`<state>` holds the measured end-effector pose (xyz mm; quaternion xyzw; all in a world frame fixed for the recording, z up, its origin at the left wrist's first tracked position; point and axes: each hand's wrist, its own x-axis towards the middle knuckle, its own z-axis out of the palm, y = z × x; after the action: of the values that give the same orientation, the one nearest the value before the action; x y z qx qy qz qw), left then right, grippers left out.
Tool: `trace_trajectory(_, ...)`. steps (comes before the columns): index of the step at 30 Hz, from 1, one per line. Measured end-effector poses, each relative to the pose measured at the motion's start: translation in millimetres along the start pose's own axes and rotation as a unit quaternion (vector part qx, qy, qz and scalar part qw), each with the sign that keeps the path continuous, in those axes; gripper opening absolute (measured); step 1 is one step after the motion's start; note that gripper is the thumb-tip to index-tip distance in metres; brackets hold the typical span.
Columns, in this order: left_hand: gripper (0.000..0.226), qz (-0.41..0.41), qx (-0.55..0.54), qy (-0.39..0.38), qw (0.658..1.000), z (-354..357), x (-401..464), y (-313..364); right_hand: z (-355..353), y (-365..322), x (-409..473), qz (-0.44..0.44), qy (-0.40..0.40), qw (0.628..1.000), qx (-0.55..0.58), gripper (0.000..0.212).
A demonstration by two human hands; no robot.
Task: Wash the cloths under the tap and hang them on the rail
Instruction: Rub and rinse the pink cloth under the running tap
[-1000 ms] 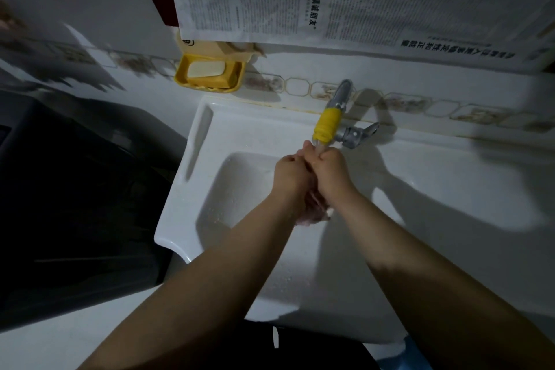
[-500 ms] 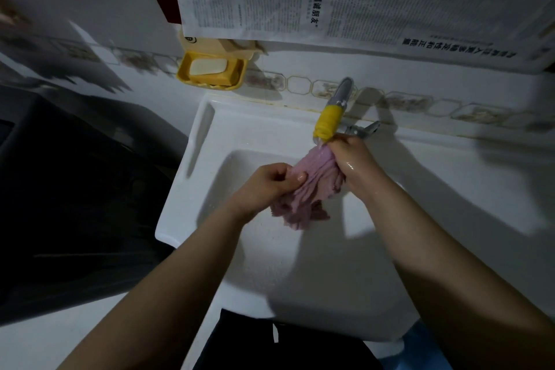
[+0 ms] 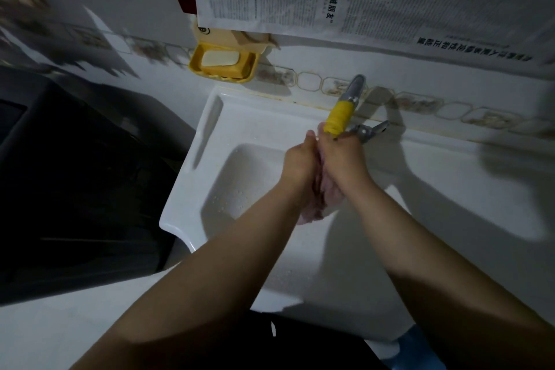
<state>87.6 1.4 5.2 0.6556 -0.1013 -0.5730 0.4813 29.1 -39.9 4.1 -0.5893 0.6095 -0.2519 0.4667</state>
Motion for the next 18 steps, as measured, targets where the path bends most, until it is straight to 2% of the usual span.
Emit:
trace_trajectory(2,0.048,-0.01,-0.021,0.021,1.0,3,5,1,-1,-4,0,0.01,0.032,0.999,0.037,0.041)
trace_trajectory(6,0.037,0.014,0.031,0.055,0.998,-2,23,3,11,-1,-15,-0.03,-0.022,0.999,-0.033,0.044)
trace_trajectory(9,0.035,-0.054,-0.003,0.026,0.998,7,14,4,2,3,11,0.028,0.018,0.999,-0.023,0.039)
trace_trajectory(10,0.037,-0.056,0.013,0.015,0.998,9,14,5,2,3,12,0.027,0.034,0.999,-0.008,0.039)
trace_trajectory(12,0.044,-0.029,0.018,0.04,0.999,2,19,13,10,2,-1,0.005,0.032,0.999,0.015,0.043)
trace_trajectory(14,0.045,-0.024,0.037,0.04,0.998,-1,14,21,16,2,-13,-0.035,0.016,0.999,-0.021,0.048)
trace_trajectory(16,0.035,-0.059,-0.005,0.023,0.998,3,11,14,9,3,2,0.003,0.03,0.998,-0.059,0.046)
trace_trajectory(18,0.036,-0.065,-0.004,0.016,0.998,10,6,10,2,6,17,0.02,0.043,0.998,-0.049,0.04)
